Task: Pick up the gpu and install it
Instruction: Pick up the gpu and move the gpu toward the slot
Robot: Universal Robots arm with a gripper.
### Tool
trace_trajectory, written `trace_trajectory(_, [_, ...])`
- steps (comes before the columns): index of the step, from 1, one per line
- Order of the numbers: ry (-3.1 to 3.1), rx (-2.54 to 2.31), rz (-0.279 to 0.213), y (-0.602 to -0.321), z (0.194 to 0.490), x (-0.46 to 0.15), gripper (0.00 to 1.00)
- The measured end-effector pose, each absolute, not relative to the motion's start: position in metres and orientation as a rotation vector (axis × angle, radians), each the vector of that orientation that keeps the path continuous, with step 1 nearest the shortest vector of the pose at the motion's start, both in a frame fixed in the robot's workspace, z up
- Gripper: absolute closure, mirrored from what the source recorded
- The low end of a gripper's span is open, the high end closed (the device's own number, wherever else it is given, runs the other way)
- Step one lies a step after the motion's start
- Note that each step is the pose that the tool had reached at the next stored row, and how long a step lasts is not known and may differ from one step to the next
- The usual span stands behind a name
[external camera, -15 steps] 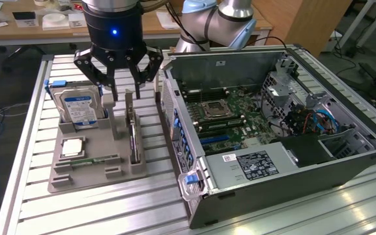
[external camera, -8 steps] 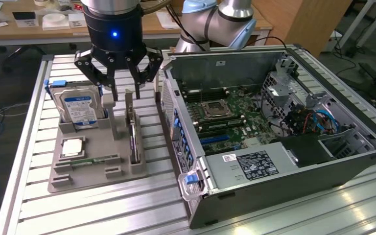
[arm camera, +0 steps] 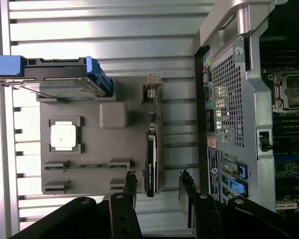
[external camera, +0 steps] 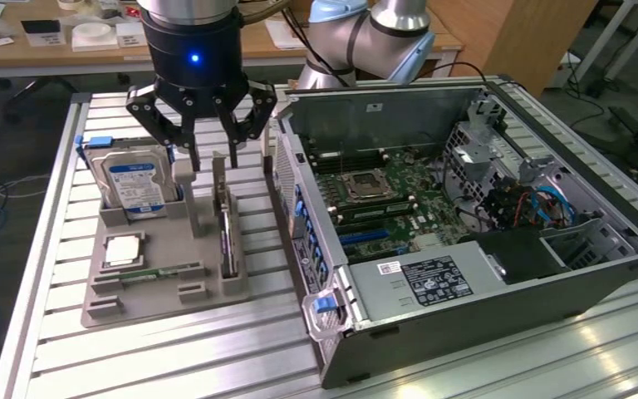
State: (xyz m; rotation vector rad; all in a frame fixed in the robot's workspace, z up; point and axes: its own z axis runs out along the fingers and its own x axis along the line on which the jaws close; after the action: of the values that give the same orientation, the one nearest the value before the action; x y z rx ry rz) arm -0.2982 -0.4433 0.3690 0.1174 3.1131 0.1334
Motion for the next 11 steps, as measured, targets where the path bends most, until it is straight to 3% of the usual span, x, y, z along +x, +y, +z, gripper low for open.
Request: trace_trajectory(11, [3.113,0.117,0.134,-0.4433,0.3603,-0.2982,0.53])
